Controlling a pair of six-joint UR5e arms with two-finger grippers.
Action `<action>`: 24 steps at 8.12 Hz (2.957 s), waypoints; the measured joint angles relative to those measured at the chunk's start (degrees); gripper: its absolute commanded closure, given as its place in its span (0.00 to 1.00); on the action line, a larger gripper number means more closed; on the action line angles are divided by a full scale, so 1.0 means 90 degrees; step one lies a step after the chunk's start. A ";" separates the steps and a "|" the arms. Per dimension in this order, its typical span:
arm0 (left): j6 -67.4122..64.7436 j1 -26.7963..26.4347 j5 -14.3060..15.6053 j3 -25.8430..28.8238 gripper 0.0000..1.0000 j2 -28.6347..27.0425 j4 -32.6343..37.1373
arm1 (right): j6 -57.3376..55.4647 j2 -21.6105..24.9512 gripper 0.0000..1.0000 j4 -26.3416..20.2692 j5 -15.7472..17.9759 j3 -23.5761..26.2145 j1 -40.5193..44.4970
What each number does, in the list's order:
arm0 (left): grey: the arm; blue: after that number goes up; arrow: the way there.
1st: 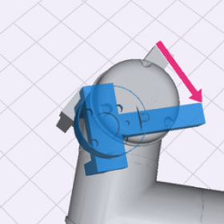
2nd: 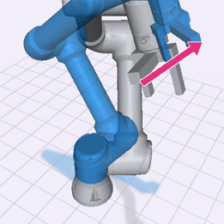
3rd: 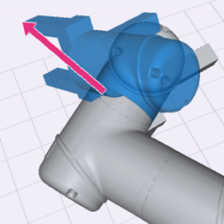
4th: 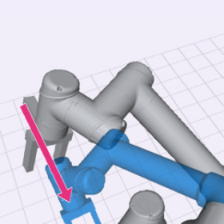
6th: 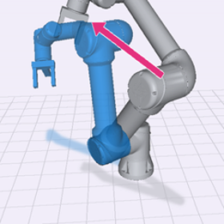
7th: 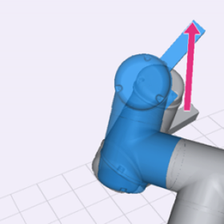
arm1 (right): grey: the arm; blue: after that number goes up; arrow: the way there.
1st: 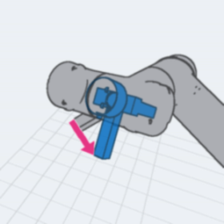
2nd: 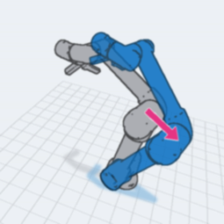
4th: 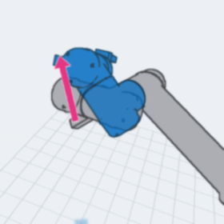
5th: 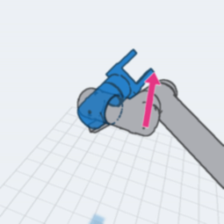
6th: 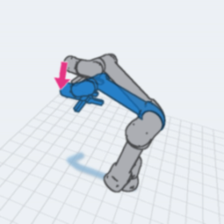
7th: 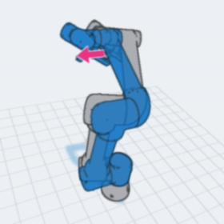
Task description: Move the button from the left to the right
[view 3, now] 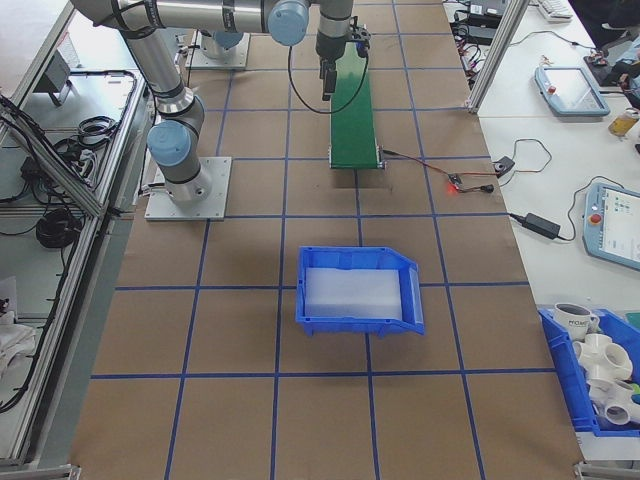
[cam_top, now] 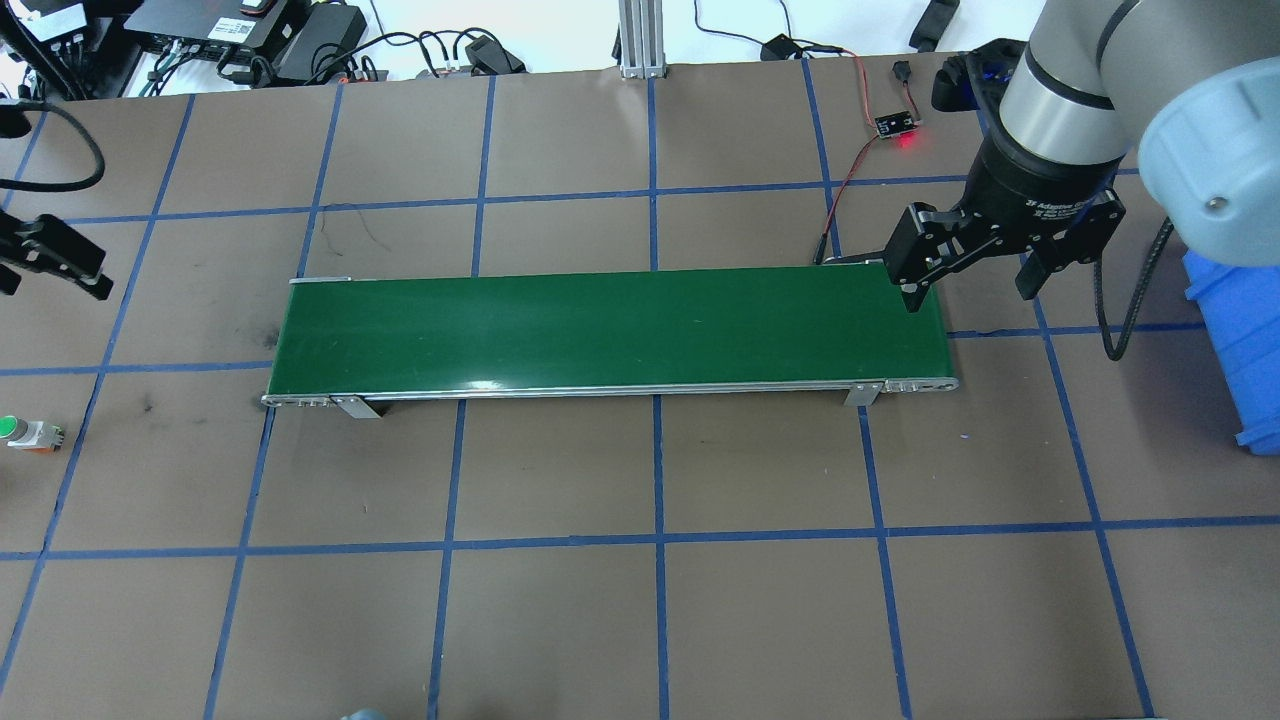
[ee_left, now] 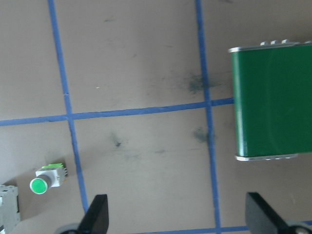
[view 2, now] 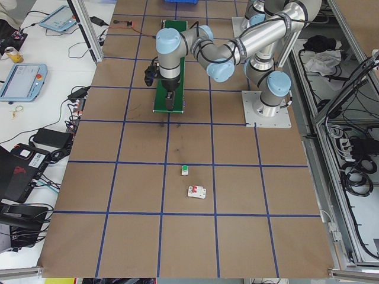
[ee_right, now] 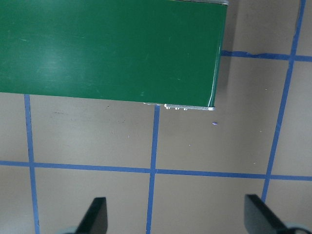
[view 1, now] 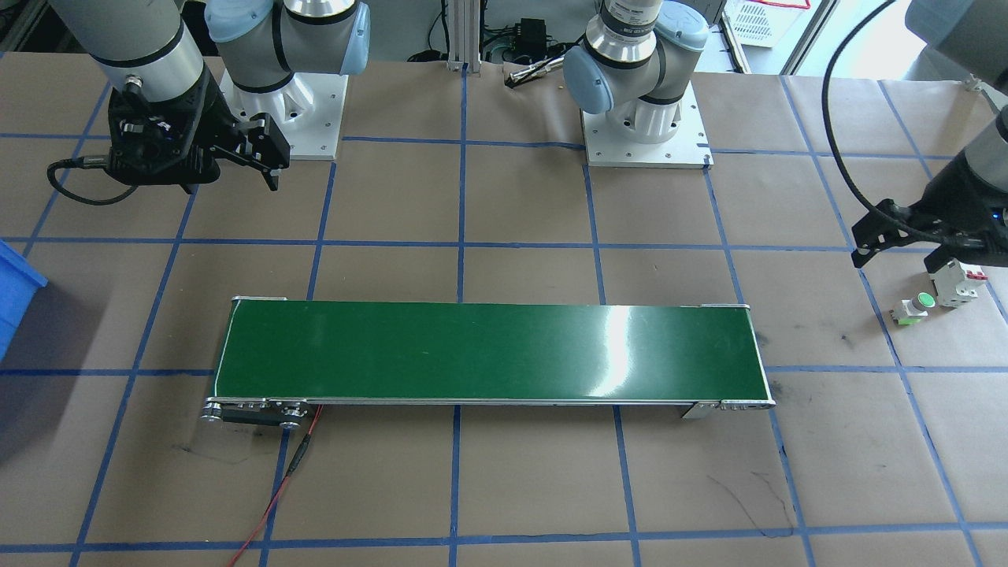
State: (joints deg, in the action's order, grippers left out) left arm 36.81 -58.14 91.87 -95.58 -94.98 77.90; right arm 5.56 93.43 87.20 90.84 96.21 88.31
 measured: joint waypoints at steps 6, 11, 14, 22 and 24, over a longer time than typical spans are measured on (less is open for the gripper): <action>0.1352 0.1459 0.0608 -0.0008 0.00 -0.1599 -0.1225 | 0.0016 0.0000 0.00 -0.0021 -0.0010 0.0012 0.0003; 0.1663 0.1732 0.0603 -0.0011 0.00 -0.2286 -0.1782 | 0.0026 0.0000 0.00 -0.0021 0.0000 0.0013 0.0003; 0.1655 0.1752 0.0610 -0.0013 0.00 -0.2611 -0.2024 | 0.0027 -0.0009 0.00 -0.0021 -0.0008 0.0013 0.0003; 0.1633 0.1905 0.0749 -0.0053 0.62 -0.2892 -0.2073 | 0.0027 -0.0034 0.00 -0.0021 -0.0006 0.0012 0.0003; 0.1579 0.1908 0.0752 -0.0069 1.00 -0.2877 -0.2068 | 0.0027 -0.0037 0.00 -0.0014 -0.0009 0.0013 0.0003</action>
State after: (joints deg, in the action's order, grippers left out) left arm 51.01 -40.96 98.63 -96.20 -120.87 59.28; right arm 5.80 93.09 87.08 90.76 96.33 88.33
